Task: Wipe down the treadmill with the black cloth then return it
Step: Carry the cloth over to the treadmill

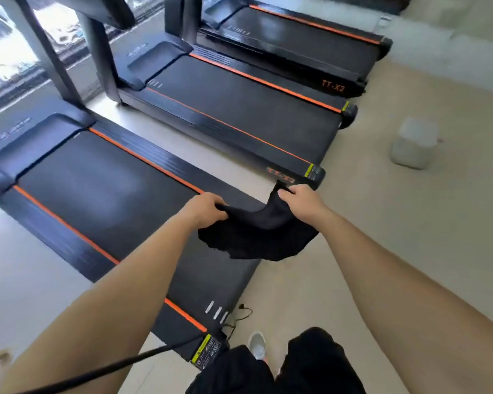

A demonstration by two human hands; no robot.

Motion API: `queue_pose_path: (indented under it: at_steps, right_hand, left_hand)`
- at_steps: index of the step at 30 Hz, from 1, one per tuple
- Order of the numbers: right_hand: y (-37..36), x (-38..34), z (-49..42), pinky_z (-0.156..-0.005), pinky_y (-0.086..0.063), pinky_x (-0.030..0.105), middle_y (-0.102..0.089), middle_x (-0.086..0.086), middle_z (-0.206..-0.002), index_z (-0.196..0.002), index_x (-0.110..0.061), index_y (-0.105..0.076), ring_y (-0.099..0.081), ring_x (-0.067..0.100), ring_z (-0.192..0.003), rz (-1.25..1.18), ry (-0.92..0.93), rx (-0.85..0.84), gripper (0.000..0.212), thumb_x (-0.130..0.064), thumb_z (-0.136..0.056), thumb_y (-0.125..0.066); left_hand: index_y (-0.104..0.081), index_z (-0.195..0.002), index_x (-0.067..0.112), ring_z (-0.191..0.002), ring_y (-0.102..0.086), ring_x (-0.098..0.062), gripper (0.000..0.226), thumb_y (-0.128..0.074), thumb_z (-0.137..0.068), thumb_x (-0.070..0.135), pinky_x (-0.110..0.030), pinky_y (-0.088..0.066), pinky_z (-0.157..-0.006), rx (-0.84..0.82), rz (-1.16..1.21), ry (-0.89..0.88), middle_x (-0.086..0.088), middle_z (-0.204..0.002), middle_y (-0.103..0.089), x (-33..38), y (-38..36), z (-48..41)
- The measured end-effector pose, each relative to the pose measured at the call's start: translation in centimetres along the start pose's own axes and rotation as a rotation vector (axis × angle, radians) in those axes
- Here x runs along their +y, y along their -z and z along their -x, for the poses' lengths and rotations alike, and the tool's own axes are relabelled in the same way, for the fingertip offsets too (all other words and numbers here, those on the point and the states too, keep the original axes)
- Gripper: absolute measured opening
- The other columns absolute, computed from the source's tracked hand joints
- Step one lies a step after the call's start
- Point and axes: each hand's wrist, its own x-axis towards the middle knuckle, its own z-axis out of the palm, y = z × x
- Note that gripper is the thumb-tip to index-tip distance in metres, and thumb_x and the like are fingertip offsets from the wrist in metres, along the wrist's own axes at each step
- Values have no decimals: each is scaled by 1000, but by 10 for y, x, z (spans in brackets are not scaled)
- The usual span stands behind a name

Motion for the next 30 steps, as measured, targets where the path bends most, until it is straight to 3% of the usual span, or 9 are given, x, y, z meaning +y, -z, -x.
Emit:
queue_pose_path:
  at_steps: [4,8,11,16,19,24,26,28,30]
  right_hand:
    - [-6,-64,-74,-54,-22,34,-33,-4,-57,-60,-19,-33,-31,16,-53,20,125,-177,41,-22,-94,-55]
    - [-26,-142,-143,-60,-25,34,-37,2,-63,-66,-15,-43,-34,18,-59,13,284,-342,25,-15,-87,-56]
    - [-50,-208,-178,-59,-30,33,-51,6,-71,-74,-6,-58,-45,21,-67,59,388,-446,16,-14,-87,-55]
    - [-93,-312,-209,-55,-30,31,-50,1,-69,-70,-14,-48,-45,18,-63,125,587,-531,22,-16,-92,-50]
    - [-131,-368,-230,-58,-33,29,-55,2,-85,-88,-13,-55,-50,17,-73,97,662,-591,15,-21,-96,-45]
    - [-214,-470,-263,-72,-43,36,-64,15,-97,-108,-3,-60,-56,23,-84,-49,674,-634,28,-21,-94,-43]
    - [-249,-522,-267,-80,-46,39,-64,10,-97,-102,-9,-60,-58,25,-90,-69,671,-643,26,-24,-92,-43]
    - [-284,-578,-266,-78,-43,39,-59,5,-86,-85,-15,-57,-55,25,-87,-81,661,-658,19,-23,-93,-42]
    - [-309,-632,-253,-77,-39,38,-55,3,-81,-76,-18,-52,-51,25,-86,-65,635,-680,22,-18,-95,-42]
  left_hand:
    - [-66,-94,24,-91,-60,-20,5,-62,-92,26,-33,-47,-79,110,87,194,1,-95,-67,-37,50,-18]
    - [-66,-107,18,-98,-59,-25,19,-59,-93,27,-35,-47,-85,225,110,397,-7,-110,-67,-74,101,-33]
    - [-66,-120,14,-109,-58,-30,29,-58,-95,25,-34,-44,-88,379,136,534,-11,-119,-64,-98,141,-27]
    - [-64,-105,18,-102,-59,-32,17,-57,-96,30,-38,-46,-83,632,143,690,-11,-114,-65,-140,209,2]
    - [-68,-108,18,-101,-60,-36,22,-58,-94,31,-39,-46,-80,819,116,786,-14,-109,-68,-169,248,15]
    - [-62,-111,19,-102,-61,-40,25,-44,-97,27,-43,-48,-78,1044,82,904,-15,-110,-68,-245,314,16]
    - [-61,-111,18,-102,-61,-40,27,-38,-97,23,-44,-47,-83,1097,99,900,-16,-112,-68,-281,349,13]
    - [-58,-112,16,-101,-61,-40,28,-34,-99,20,-44,-47,-84,1138,158,895,-17,-110,-67,-312,389,16]
    - [-54,-109,18,-93,-61,-40,25,-32,-98,21,-44,-50,-76,1123,241,922,-17,-102,-66,-336,429,30]
